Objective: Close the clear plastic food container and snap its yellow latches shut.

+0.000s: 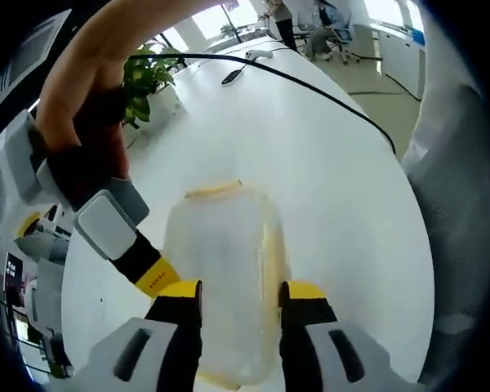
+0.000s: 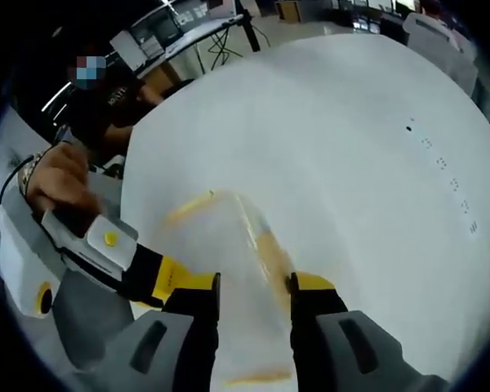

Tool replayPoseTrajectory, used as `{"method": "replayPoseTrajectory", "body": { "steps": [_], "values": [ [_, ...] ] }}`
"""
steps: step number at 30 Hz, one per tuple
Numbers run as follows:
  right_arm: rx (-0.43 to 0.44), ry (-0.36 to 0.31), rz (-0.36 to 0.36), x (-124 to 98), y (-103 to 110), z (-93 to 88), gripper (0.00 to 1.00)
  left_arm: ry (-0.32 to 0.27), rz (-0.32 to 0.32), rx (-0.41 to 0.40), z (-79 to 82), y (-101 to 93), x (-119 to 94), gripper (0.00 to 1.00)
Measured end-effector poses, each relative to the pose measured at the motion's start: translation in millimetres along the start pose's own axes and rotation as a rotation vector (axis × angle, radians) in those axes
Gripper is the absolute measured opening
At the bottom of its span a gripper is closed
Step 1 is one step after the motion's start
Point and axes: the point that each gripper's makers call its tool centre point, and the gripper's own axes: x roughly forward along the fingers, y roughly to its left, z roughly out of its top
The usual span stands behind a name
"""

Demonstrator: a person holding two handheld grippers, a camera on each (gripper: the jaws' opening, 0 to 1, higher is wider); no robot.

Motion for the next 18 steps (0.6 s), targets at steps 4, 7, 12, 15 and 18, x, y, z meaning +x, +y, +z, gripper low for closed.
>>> {"method": "replayPoseTrajectory", "body": {
  "steps": [4,7,12,15,18],
  "values": [
    [0.000,0.004,-0.001,0.2,0.2,-0.5,0.30,-0.012,-0.003,-0.006,0.3,0.3,0.0,0.28],
    [0.000,-0.001,-0.001,-0.7,-0.9,-0.3,0.30,-0.004,0.006,-0.007,-4.7,4.7,-1.5,0.29],
    [-0.004,0.003,0.002,-1.1,-1.4,-0.5,0.30,-0.008,0.005,0.000,0.3,0.7,1.2,0.29],
    [-0.006,0.010,0.008,-0.9,-1.4,-0.8,0.30,-0.009,0.008,0.001,0.2,1.2,1.2,0.29],
    [-0.016,0.023,0.015,-0.7,-1.3,-1.0,0.30,-0.009,0.009,0.000,-0.2,1.3,1.3,0.29]
  ]
}}
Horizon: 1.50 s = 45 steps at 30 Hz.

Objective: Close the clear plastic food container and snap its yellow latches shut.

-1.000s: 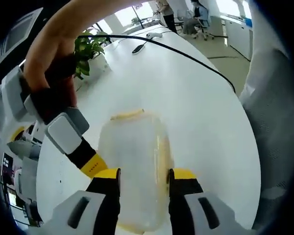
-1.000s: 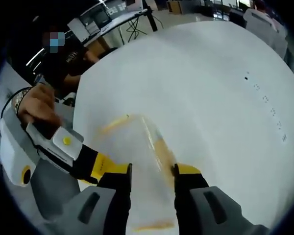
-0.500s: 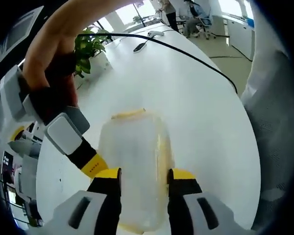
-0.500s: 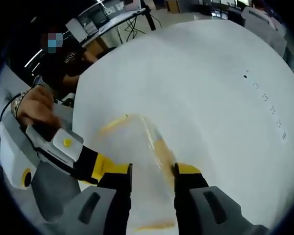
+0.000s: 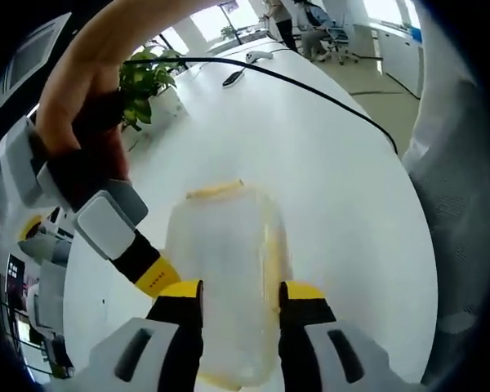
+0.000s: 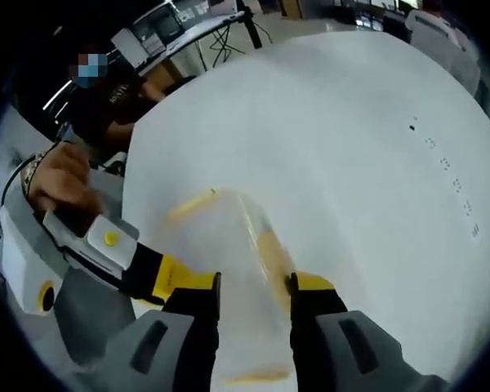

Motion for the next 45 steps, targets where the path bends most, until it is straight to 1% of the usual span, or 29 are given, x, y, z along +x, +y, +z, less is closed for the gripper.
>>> {"method": "replayPoseTrajectory", "body": {
  "steps": [6,10,11,12,13,14,20,26,27,30,36,39,40,41,42,45],
  "values": [
    [-0.032,0.024,0.025,1.4,-1.4,1.6,0.29,0.000,0.004,0.007,-0.1,-0.1,0.0,0.30],
    [-0.053,0.033,0.020,1.8,1.2,1.7,0.28,0.000,0.000,0.004,-0.2,0.0,0.1,0.30],
    [-0.101,0.042,0.013,2.3,0.5,1.3,0.28,-0.001,-0.002,0.005,-0.2,-0.1,0.2,0.30],
    [-0.075,0.036,0.016,3.0,3.3,2.5,0.28,-0.001,0.000,0.004,-0.2,0.1,0.1,0.30],
    [-0.082,0.045,0.011,2.9,2.2,2.2,0.27,0.001,0.001,0.008,-0.2,-0.1,0.3,0.30],
    [-0.068,0.052,0.009,2.7,1.0,1.9,0.27,0.001,0.001,0.007,-0.3,-0.1,0.3,0.30],
    [-0.075,0.054,0.019,4.0,2.3,0.4,0.26,0.003,0.002,0.013,-0.3,0.1,0.5,0.30],
    [-0.080,0.087,0.019,4.5,5.1,-2.4,0.26,0.002,-0.008,0.034,0.9,-3.2,0.1,0.30],
    [-0.090,0.084,0.017,4.4,5.2,-2.4,0.26,0.004,-0.005,0.045,0.9,-3.9,0.2,0.30],
    [-0.078,0.068,0.024,3.8,4.3,-3.1,0.25,0.019,0.008,0.064,1.8,-4.2,1.4,0.30],
    [-0.077,0.069,0.023,4.3,5.2,-2.5,0.24,0.020,0.007,0.069,1.5,-3.5,1.3,0.30],
    [-0.070,0.064,0.035,3.9,5.0,-3.0,0.24,0.024,0.013,0.075,1.5,-3.8,1.6,0.30],
    [-0.111,0.051,0.125,8.2,16.6,-0.7,0.23,0.029,0.009,0.080,0.9,-4.8,1.8,0.31],
    [-0.070,0.056,0.062,6.0,4.8,-0.7,0.23,0.026,0.014,0.087,0.9,-5.6,2.9,0.31],
    [-0.074,0.051,0.076,6.7,4.9,0.5,0.23,0.028,0.017,0.086,0.4,-6.5,3.5,0.31],
    [-0.075,0.039,0.070,5.8,4.5,-0.4,0.24,0.028,0.018,0.088,0.6,-5.9,3.4,0.31]
  ]
}}
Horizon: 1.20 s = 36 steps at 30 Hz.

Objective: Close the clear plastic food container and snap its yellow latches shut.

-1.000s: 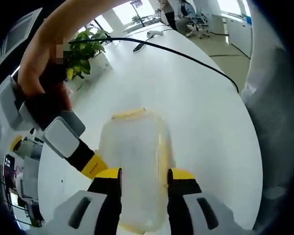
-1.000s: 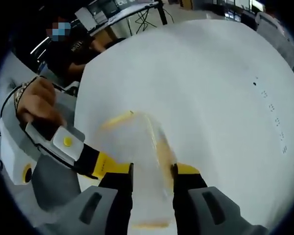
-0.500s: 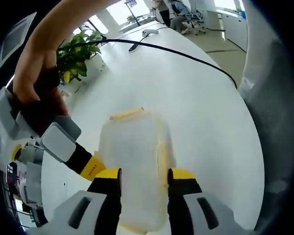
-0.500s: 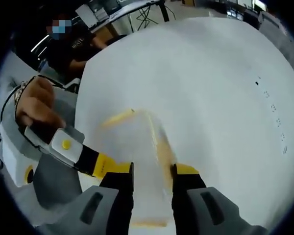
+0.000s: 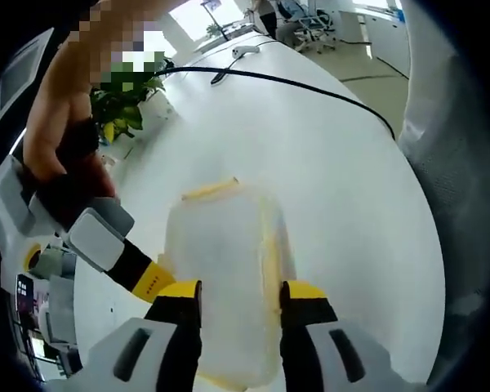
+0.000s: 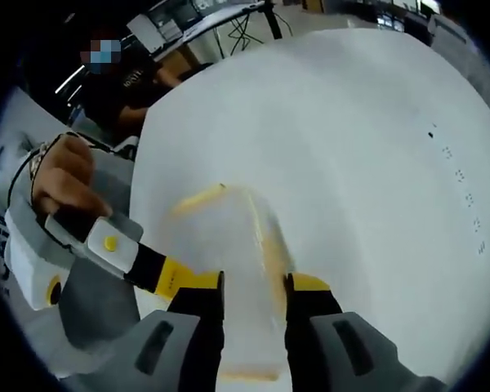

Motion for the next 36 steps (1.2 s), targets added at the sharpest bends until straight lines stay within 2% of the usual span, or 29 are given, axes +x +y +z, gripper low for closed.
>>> {"method": "replayPoseTrajectory", "body": {
  "steps": [18,27,31,36],
  "values": [
    [-0.002,-0.014,0.000,-10.0,-6.0,-11.7,0.26,0.003,0.008,0.001,2.6,2.6,0.1,0.32],
    [-0.050,-0.030,-0.016,-12.5,-5.0,-10.3,0.26,-0.033,-0.028,-0.022,4.5,4.4,-2.9,0.33],
    [-0.072,-0.037,-0.031,-15.3,-4.9,-9.9,0.23,-0.050,-0.046,-0.065,6.2,4.9,-4.2,0.34],
    [-0.077,-0.058,-0.043,-21.7,-5.6,-7.2,0.20,-0.045,-0.060,-0.059,3.6,2.6,-6.2,0.37]
  ]
}}
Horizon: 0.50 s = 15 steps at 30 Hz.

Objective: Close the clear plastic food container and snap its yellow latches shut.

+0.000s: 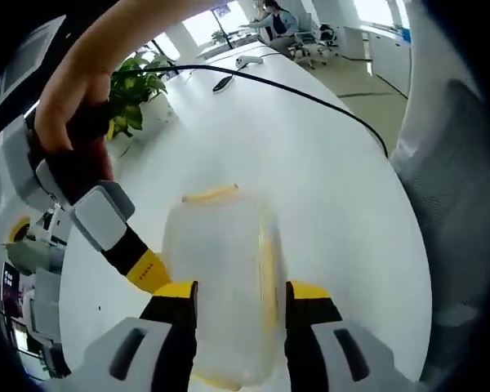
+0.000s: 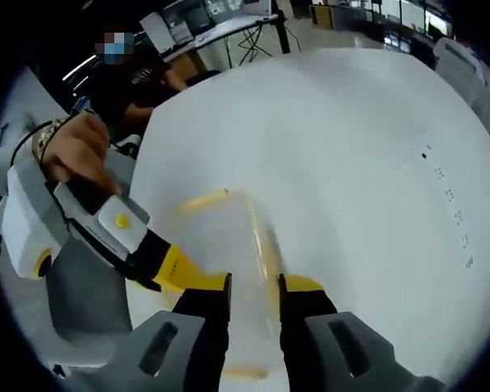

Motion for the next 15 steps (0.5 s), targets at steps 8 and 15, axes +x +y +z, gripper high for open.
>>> {"method": "replayPoseTrajectory", "body": {
  "steps": [8,15],
  "values": [
    [-0.030,0.001,-0.030,-8.7,2.6,-3.3,0.29,-0.022,0.011,-0.109,-2.7,13.3,-12.7,0.45],
    [-0.024,-0.006,-0.046,-14.8,4.7,-8.8,0.32,-0.018,0.009,-0.151,-10.2,24.4,-21.4,0.51]
  ]
}}
